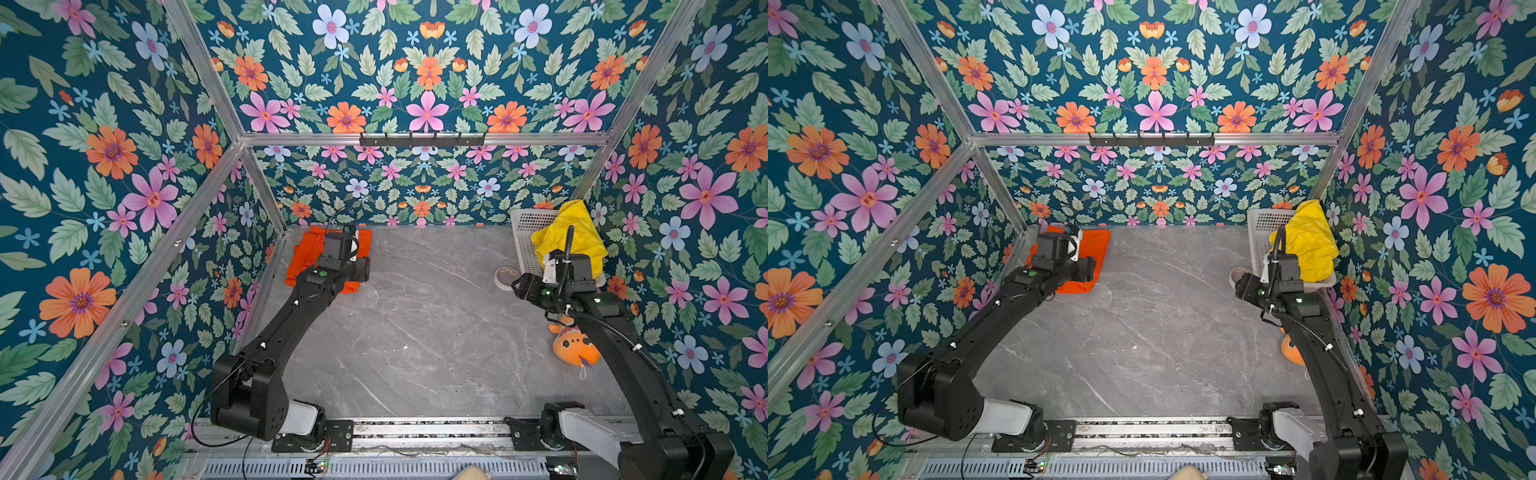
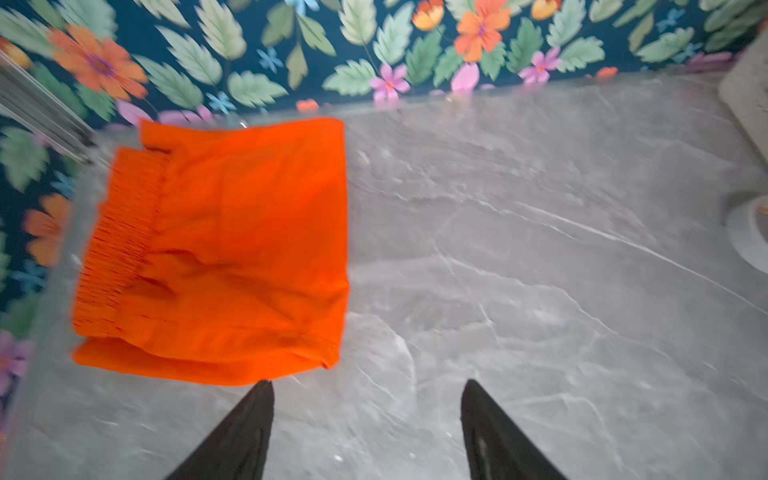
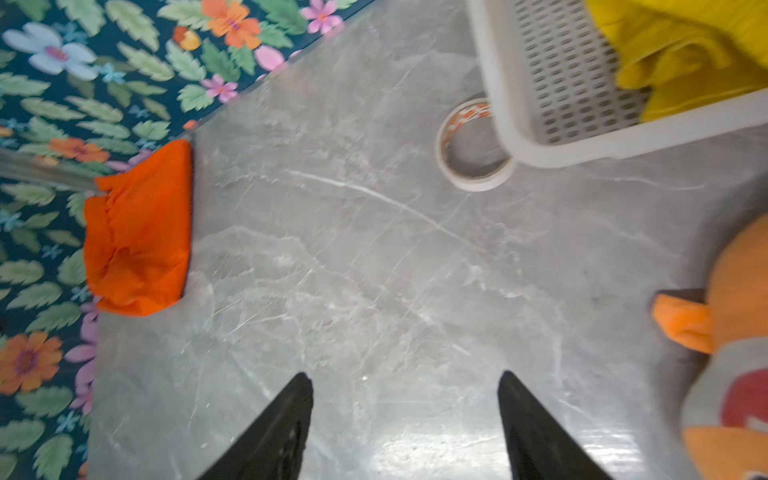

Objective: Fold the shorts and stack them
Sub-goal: 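Release the shorts with the left gripper while the right gripper reaches to the basket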

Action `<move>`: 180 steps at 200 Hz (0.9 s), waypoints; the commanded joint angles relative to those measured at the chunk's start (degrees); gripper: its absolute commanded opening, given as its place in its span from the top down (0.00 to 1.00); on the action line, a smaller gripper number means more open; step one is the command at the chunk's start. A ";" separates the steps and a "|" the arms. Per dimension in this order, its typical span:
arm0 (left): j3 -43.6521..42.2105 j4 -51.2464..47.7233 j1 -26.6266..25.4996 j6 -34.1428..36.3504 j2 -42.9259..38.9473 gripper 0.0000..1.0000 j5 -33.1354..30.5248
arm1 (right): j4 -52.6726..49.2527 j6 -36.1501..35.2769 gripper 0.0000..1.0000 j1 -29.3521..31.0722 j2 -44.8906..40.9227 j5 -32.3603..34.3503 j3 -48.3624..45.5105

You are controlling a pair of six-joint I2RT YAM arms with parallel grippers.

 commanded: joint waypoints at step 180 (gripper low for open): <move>-9.26 17.30 -9.41 -7.67 5.47 0.29 4.80 | -4.85 -5.83 0.10 -19.32 43.85 12.68 39.86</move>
